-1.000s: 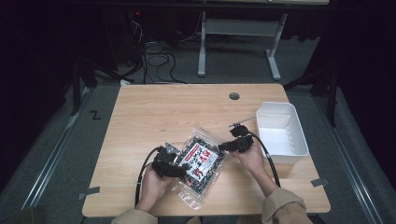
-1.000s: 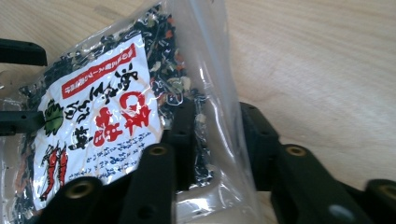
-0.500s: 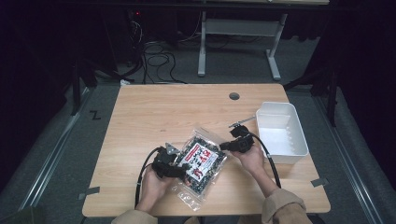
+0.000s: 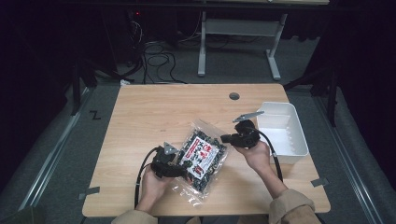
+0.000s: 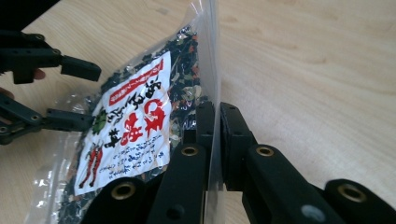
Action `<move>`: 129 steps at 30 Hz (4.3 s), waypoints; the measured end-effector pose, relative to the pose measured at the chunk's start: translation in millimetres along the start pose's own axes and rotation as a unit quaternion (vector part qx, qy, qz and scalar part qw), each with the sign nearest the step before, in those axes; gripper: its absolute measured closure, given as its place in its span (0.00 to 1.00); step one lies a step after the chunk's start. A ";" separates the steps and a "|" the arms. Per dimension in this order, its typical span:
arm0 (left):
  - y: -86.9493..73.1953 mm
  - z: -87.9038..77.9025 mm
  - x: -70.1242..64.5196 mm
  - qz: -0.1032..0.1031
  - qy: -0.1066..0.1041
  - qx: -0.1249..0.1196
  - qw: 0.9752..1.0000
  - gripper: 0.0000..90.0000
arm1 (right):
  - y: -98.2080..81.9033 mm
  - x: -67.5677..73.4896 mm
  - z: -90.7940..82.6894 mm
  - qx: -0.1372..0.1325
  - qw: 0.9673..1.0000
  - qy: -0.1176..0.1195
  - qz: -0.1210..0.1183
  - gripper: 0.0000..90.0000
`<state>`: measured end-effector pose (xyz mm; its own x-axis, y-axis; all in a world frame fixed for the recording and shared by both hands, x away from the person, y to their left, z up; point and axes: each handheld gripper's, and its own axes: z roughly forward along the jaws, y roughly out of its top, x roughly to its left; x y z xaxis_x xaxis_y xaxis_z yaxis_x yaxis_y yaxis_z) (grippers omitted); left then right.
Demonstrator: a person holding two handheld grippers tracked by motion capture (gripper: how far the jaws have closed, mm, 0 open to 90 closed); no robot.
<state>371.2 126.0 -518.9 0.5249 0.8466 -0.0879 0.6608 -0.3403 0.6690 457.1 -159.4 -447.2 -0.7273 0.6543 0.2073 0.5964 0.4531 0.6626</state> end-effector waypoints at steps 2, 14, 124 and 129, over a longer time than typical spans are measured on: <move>-0.2 -0.1 -0.1 0.004 0.002 0.002 1.000 0.32 | 5.3 3.4 -9.4 -0.008 1.000 -0.007 -0.012 0.99; -0.7 -2.8 0.5 -0.003 -0.006 0.000 1.000 0.33 | 17.5 4.9 -35.8 -0.017 0.999 -0.022 -0.028 0.99; -9.5 -5.4 -12.0 0.018 0.008 0.024 1.000 0.34 | 68.1 -31.4 -205.8 -0.116 0.965 -0.221 -0.080 1.00; -9.3 -4.8 -14.0 0.022 0.011 0.025 0.999 0.34 | 58.8 -38.1 -223.9 -0.126 0.961 -0.234 -0.071 1.00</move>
<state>355.2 119.2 -520.4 0.5425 0.8390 -0.0422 0.6633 -0.3970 0.6344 443.9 -293.3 -255.0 -0.5277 0.8244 -0.2046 0.3585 0.4346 0.8262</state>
